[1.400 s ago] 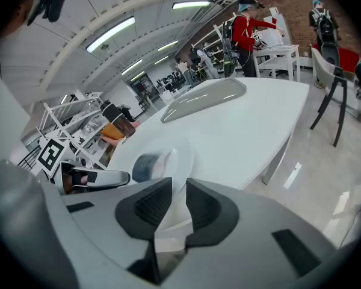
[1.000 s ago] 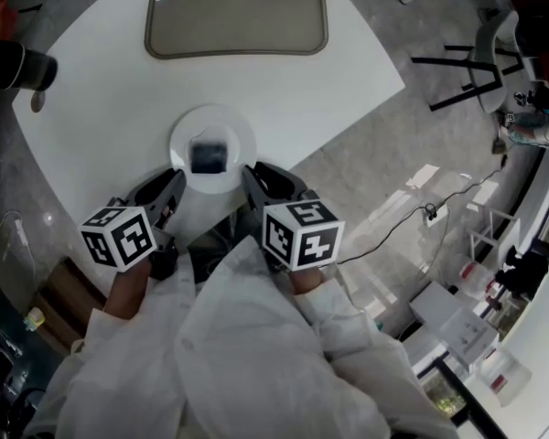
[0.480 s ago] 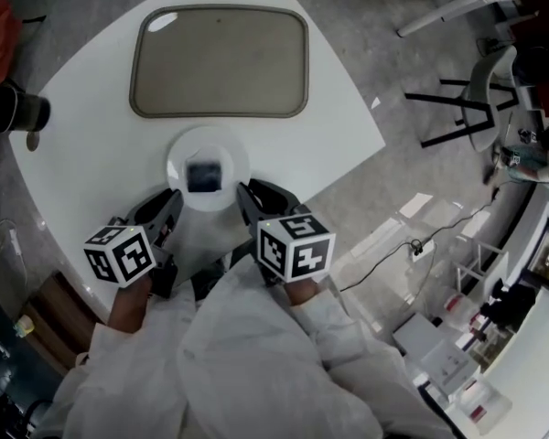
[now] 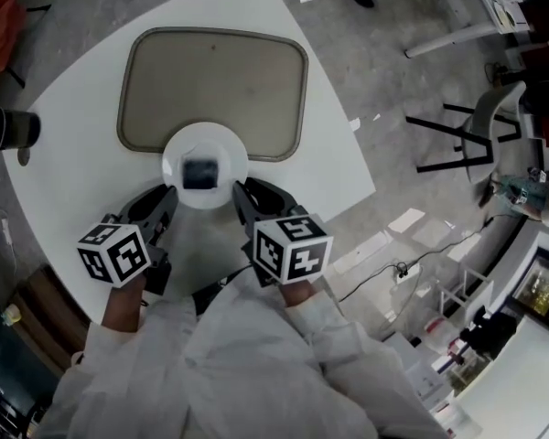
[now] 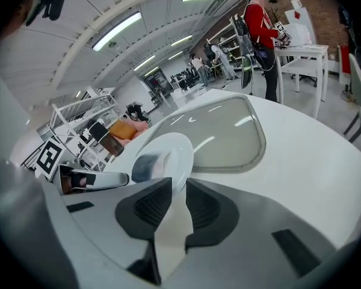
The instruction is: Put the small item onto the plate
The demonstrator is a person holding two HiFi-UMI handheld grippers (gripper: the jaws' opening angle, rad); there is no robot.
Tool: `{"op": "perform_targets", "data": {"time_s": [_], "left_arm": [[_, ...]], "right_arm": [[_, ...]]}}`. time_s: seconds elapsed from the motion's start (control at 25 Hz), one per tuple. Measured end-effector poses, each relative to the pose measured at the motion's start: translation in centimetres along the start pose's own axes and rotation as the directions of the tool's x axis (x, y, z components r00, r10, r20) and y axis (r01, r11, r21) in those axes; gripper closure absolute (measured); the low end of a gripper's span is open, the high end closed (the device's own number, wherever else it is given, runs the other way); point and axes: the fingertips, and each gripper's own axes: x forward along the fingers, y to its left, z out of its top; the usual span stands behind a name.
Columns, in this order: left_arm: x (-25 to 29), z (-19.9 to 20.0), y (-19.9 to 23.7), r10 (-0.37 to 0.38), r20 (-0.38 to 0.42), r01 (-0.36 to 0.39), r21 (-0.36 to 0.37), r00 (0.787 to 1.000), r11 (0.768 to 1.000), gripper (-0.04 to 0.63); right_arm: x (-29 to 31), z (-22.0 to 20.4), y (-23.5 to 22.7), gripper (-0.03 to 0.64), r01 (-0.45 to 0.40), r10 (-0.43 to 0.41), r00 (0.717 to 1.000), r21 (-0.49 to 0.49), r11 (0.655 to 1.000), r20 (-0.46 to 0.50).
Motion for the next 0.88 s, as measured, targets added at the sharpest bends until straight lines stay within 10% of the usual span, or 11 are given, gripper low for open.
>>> {"op": "perform_targets", "data": {"time_s": [0.88], "left_arm": [[6.7,8.3,1.3,0.085,0.078,-0.083,-0.034,0.993,0.996,0.54]], "right_arm": [[5.7,9.2,-4.3,0.54,-0.046,0.045,0.998,-0.046,0.998,-0.039]]}}
